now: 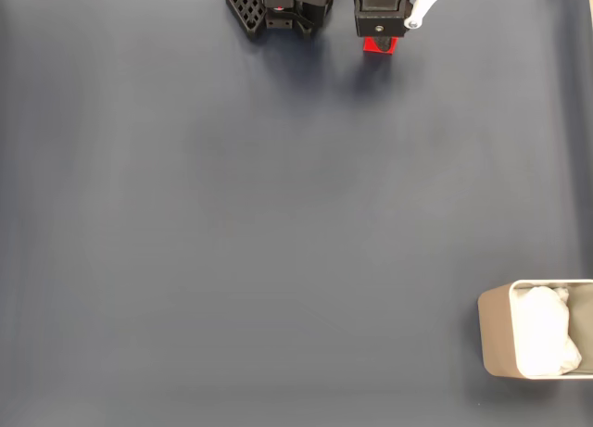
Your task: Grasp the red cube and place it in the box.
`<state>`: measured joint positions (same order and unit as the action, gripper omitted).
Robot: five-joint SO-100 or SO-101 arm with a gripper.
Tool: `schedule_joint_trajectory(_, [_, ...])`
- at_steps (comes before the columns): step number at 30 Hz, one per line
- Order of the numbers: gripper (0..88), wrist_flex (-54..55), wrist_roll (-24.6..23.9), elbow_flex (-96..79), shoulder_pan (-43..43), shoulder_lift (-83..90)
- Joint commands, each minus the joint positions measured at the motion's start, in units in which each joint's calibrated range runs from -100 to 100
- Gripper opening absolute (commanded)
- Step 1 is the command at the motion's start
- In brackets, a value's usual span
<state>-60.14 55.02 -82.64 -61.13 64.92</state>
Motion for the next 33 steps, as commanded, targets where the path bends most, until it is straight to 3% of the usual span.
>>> schedule_joint_trajectory(1, [8.7, -0.59, -0.15, 3.72, -0.38, -0.62])
schedule_joint_trajectory(33, [6.0, -7.56, -1.81, 44.23, 8.29, -23.67])
